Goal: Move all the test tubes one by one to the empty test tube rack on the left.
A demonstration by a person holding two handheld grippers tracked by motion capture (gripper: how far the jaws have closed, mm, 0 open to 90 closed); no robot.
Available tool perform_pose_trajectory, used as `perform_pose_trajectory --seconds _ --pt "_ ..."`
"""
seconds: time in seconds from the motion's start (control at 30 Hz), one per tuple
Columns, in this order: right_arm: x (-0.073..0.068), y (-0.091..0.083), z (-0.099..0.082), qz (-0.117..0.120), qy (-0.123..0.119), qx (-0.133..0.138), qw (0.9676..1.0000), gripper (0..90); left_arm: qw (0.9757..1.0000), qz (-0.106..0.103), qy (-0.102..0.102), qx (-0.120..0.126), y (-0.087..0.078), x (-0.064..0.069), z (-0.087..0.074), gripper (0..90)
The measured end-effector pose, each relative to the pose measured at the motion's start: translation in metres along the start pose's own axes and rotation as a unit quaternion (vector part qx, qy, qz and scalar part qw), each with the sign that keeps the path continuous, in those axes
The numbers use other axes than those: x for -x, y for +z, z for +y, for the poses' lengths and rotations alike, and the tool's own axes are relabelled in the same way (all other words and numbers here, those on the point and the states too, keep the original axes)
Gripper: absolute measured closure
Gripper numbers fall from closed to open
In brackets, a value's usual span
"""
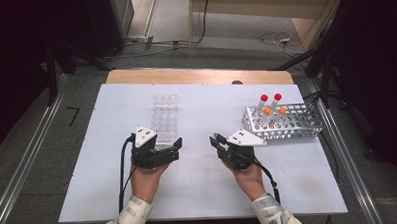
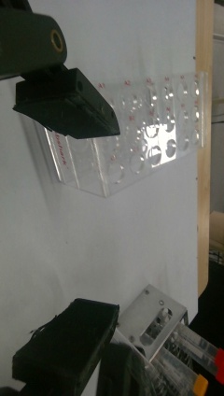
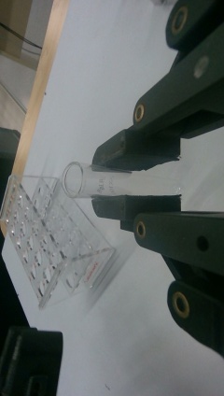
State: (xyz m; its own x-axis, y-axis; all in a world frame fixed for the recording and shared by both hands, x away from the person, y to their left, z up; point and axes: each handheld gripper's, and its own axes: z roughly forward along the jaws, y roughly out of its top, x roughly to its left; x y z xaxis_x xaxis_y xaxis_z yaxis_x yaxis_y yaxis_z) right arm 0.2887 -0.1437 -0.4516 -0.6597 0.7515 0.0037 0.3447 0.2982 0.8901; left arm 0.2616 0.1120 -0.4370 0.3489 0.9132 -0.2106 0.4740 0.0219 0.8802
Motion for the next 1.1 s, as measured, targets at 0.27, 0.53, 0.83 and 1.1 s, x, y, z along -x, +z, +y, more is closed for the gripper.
perform_pose_trajectory --seconds 0.27,0.53,0.83,1.1 --pt "-0.015 0.016 0.007 0.018 -0.003 0.000 0.9998 73.5 0.9975 -0.058 0.039 0.005 0.011 0.033 0.019 31.3" --pt "-0.023 0.018 0.010 0.023 -0.012 0.006 0.9997 73.5 0.9951 -0.085 0.049 -0.015 0.024 0.043 0.022 46.4" --pt "-0.029 0.017 0.012 0.024 -0.019 0.008 0.9995 73.5 0.9930 -0.099 0.057 -0.030 0.028 0.041 0.021 68.2" --pt "-0.031 0.019 0.013 0.023 -0.025 0.005 0.9994 73.4 0.9926 -0.102 0.057 -0.031 0.029 0.037 0.023 76.9"
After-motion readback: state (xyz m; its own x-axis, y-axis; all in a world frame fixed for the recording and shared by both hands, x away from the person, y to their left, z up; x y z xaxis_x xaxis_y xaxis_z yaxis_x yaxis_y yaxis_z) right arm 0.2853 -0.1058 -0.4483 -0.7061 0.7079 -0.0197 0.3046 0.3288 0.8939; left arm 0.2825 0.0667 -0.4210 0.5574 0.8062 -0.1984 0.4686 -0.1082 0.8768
